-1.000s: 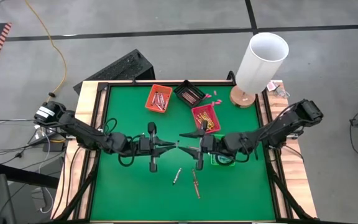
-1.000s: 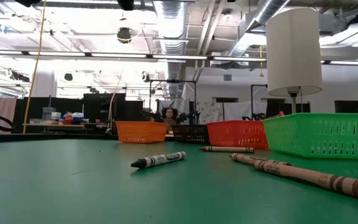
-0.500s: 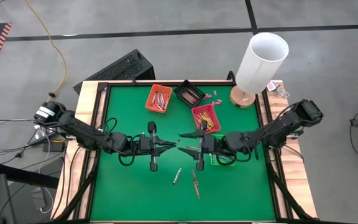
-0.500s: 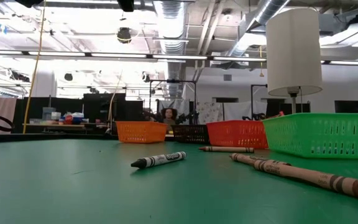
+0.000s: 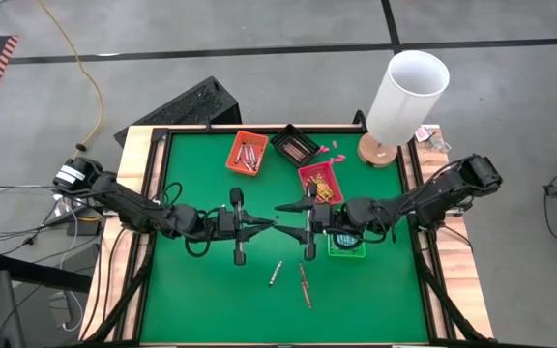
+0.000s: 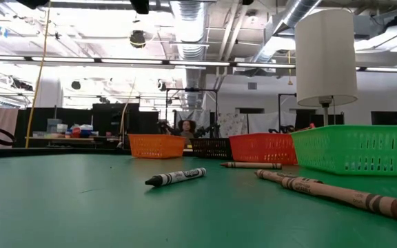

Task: Sort crayons
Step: Put the black crayon into the orange bin

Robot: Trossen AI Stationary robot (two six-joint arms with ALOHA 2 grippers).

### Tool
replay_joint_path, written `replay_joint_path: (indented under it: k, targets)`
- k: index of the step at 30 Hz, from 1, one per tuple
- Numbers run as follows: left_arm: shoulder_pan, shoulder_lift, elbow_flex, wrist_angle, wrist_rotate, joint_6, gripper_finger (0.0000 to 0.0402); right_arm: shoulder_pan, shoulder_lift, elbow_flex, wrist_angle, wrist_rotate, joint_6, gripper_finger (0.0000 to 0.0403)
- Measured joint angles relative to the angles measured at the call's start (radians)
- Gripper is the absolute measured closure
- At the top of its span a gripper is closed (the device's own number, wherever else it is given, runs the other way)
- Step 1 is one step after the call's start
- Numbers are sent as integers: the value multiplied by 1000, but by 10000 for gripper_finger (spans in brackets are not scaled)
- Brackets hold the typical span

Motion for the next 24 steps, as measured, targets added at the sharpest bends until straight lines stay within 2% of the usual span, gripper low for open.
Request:
replay_joint_path:
  k: [9,11,14,15,19,24]
  targets:
    - [0,0,0,0,2,-3,400,-12,0,19,0,-2,0,239]
    - [0,0,0,0,2,-4,400,-15,0,22,-2,-2,0,274]
    - [0,0,0,0,2,-3,400,-15,0,25,-9,-1,-1,364]
    - [0,0,0,0,1,-2,400,-15,0,25,-11,-1,-7,382]
    - [0,0,0,-21,0,3,400,-3,0,25,-31,26,-16,388]
    - [1,0,0,-202,-34,-12,400,47,-75,25,-217,182,-16,400]
